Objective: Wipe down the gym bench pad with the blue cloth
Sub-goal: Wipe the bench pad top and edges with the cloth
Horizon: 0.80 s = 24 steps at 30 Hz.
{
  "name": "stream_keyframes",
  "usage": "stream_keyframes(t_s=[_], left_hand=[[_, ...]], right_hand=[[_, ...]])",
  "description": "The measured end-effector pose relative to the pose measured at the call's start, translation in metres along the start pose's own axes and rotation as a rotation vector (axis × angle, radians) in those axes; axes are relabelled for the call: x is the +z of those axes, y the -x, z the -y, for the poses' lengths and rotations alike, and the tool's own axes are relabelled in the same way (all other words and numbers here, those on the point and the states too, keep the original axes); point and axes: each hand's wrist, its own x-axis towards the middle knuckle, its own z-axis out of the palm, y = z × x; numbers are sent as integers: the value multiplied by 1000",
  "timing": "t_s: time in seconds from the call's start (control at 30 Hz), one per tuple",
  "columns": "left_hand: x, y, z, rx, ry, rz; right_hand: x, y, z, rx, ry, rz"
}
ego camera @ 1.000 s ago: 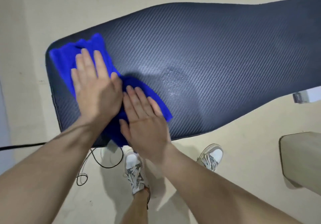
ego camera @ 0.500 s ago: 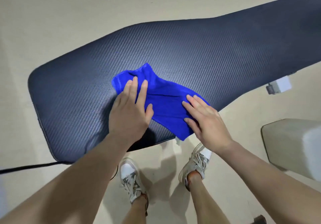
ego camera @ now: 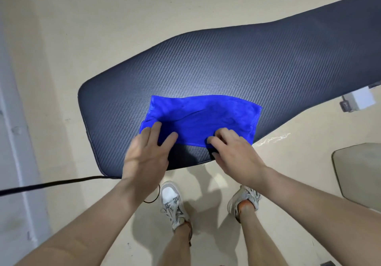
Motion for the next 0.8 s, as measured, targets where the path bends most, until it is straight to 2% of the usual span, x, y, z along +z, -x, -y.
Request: stream_keyframes(t_s=[0.13, 0.27, 0.33, 0.43, 0.53, 0.7, 0.77, 0.8], left_hand=[[5, -4, 9, 79, 39, -16], [4, -23, 6, 32, 47, -19], [2, -31, 2, -11, 109, -2], [2, -34, -1, -90, 281, 65], [-6, -34, -3, -122, 474, 66], [-31, -42, 7, -318, 766, -16], [-41, -50, 11, -323, 888, -5], [-48, -57, 13, -307, 945, 32]], right_hand=[[1, -3, -7, 68, 12, -55], [-5, -3, -5, 139, -43, -63], [-14, -7, -5, 290, -239, -63], [-32, -13, -1, 569, -726, -2], [-51, -21, 1, 596, -819, 98], [-76, -37, -11, 641, -1078, 96], [-88, -42, -22, 612, -1106, 258], [-96, -44, -29, 578, -1038, 349]])
